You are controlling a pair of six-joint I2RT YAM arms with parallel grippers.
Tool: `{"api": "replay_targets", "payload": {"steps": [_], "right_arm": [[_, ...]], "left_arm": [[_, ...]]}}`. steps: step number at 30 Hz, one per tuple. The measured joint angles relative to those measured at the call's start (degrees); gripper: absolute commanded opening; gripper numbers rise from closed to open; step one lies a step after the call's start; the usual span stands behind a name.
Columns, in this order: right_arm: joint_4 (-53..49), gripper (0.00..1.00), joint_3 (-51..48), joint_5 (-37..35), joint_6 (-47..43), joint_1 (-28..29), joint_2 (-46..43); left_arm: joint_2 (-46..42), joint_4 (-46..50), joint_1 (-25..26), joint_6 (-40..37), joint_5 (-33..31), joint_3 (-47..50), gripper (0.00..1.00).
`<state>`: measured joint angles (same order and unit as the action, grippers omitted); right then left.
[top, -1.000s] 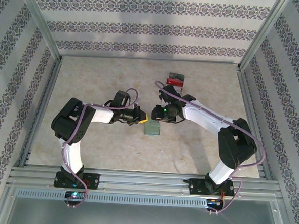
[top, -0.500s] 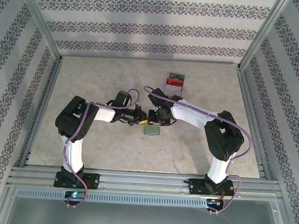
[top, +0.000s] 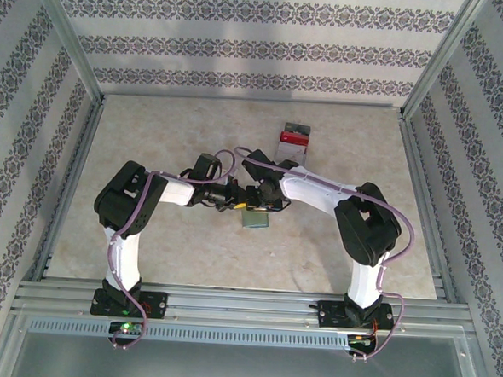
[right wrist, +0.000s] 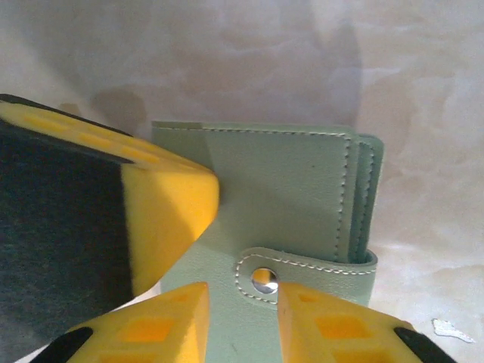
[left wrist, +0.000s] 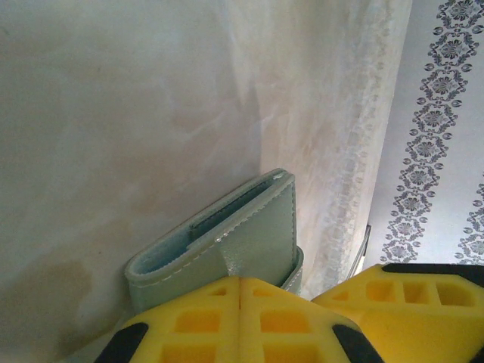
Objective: Take the credit cards out of the card holder
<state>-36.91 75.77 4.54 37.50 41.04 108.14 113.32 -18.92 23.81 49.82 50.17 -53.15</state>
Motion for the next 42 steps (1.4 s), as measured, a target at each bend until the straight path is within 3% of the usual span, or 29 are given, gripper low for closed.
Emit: {"api": "replay_targets", "payload": {"steps": [22,42], "right_arm": [[0.8,0.31,0.0,-5.7,-3.8,2.2,0.8],[9.6,0.31,-7.0,-6.0,-8.5,2.3,-2.5]], "left_arm": [[0.4,-0.3,-0.3,0.2,0.8,0.0,0.00],[-1.0,1.0,-0.4,1.4,1.6,-2.1,0.02]]}}
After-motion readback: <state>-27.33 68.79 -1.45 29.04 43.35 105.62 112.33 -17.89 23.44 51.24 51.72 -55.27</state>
